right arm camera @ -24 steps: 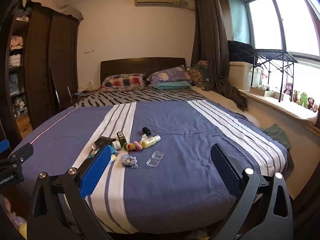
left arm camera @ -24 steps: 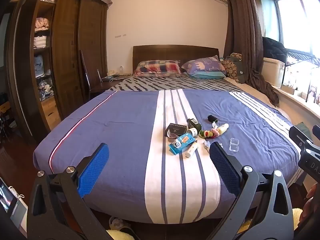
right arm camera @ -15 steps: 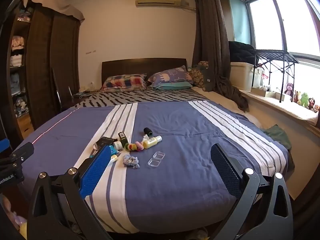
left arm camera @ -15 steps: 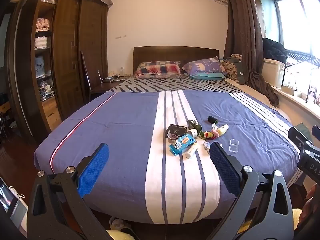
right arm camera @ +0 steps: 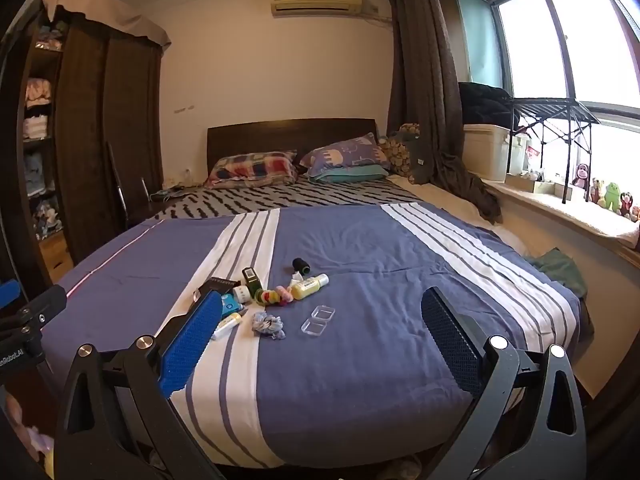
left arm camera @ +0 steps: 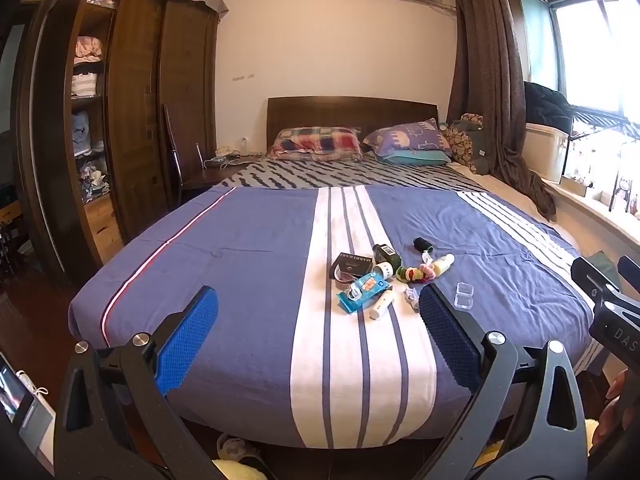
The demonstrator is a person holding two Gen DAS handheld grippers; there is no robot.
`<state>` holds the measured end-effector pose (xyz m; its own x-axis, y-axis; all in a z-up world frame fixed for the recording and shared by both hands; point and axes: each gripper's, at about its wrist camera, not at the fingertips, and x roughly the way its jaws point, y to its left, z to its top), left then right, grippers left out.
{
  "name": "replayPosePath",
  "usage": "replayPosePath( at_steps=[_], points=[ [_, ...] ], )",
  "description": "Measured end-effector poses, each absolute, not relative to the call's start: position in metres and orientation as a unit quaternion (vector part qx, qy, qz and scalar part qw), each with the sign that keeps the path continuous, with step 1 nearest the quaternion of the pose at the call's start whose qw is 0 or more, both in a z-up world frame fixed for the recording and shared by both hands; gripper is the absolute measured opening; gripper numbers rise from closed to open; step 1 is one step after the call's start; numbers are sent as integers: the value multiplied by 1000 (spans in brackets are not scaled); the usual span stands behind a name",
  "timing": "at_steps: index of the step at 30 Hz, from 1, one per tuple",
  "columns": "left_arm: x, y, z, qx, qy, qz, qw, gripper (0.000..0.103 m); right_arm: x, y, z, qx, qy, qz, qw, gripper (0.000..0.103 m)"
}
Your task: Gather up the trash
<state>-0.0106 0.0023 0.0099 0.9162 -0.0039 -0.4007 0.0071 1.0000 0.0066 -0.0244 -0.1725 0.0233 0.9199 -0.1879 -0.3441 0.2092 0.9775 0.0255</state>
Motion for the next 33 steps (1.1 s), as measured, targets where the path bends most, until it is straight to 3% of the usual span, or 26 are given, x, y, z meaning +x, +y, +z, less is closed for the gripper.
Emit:
replayPosePath(
  at_steps=[33],
  points=[
    [-15,1,16,6,196,-5,981,95,-24,-171,24,32,172,-97,980,100]
  ],
)
